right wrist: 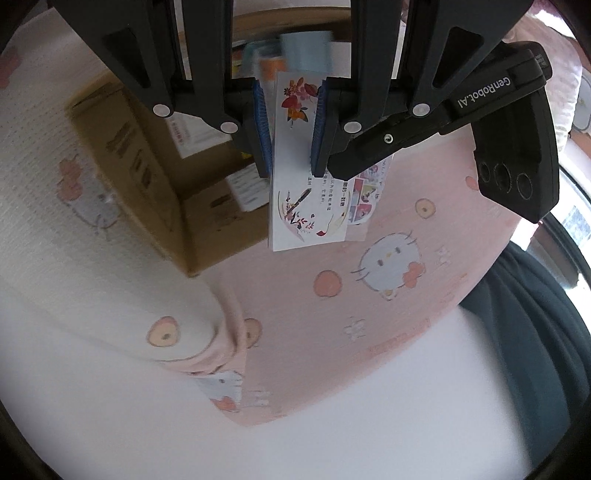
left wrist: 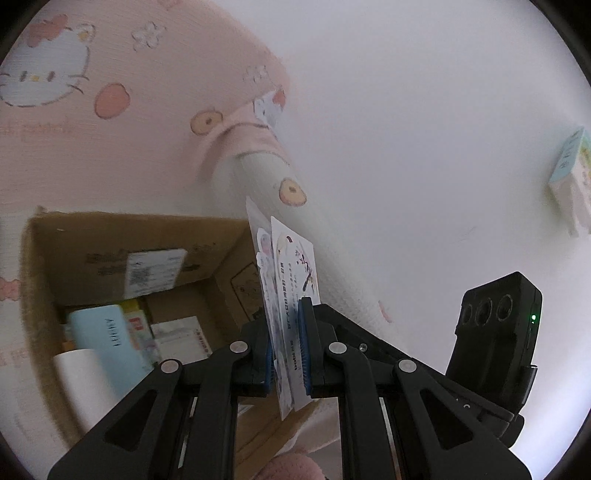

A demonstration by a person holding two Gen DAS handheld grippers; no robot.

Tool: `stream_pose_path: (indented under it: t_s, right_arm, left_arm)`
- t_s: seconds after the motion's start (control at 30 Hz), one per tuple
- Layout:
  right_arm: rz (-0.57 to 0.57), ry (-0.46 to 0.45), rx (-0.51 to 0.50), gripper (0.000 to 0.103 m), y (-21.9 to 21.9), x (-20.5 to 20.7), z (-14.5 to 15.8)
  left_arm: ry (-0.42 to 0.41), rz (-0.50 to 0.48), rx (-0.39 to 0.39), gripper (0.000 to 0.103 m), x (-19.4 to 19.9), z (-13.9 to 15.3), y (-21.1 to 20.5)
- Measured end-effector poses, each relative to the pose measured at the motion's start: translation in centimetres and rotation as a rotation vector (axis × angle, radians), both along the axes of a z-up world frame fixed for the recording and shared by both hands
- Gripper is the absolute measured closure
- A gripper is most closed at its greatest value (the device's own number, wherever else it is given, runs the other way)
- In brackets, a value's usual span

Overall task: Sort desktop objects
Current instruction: 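Carry the held cards in both tools down into the cardboard box, then open both tools to release the cards inside the box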

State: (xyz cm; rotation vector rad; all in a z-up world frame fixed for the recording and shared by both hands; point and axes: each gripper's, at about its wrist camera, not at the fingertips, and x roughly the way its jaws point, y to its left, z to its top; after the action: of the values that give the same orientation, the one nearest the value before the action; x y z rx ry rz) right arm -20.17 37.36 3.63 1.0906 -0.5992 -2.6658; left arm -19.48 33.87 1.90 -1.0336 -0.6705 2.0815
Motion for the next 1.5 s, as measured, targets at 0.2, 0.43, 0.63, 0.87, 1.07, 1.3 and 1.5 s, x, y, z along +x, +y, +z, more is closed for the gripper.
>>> stream_pose_path:
  t_s: [0.2,0.43,0.63,0.87,1.07,1.3,1.5]
  right_arm:
    - [-0.036,-0.079,-0.015,0.084,3.5,-1.3,-2.3]
    - [-0.031,-0.150,0.004,0.084,5.1,-2.8,-4.6]
    - [-0.017,-0.182,0.023,0.084,5.1,-4.4,-5.9]
    - [-0.004,-0.217,0.052,0.084,4.9,-5.7,-7.2]
    - [0.002,-0.242,0.072,0.083,4.5,-6.2,-7.9]
    - [-0.001,-0.259,0.074,0.082,4.4,-6.0,-7.8]
    - [-0.013,-0.263,0.088,0.081,4.4,-4.9,-7.1]
  left_arm:
    - [-0.079,-0.046,-0.046,0.091,-1.3,-2.1,3.7]
    - [-0.149,-0.055,-0.062,0.090,-2.4,-4.7,5.4]
    - [-0.242,-0.031,-0.046,0.090,-3.7,-6.7,5.5]
    - [-0.391,0.016,-0.074,0.070,-4.3,-9.2,5.3]
    - [-0.522,0.109,-0.092,0.036,-4.9,-11.2,3.5]
    - [-0.516,0.097,-0.096,0.036,-4.2,-11.1,3.1]
    - [-0.507,0.106,-0.072,0.036,-3.3,-10.4,2.6]
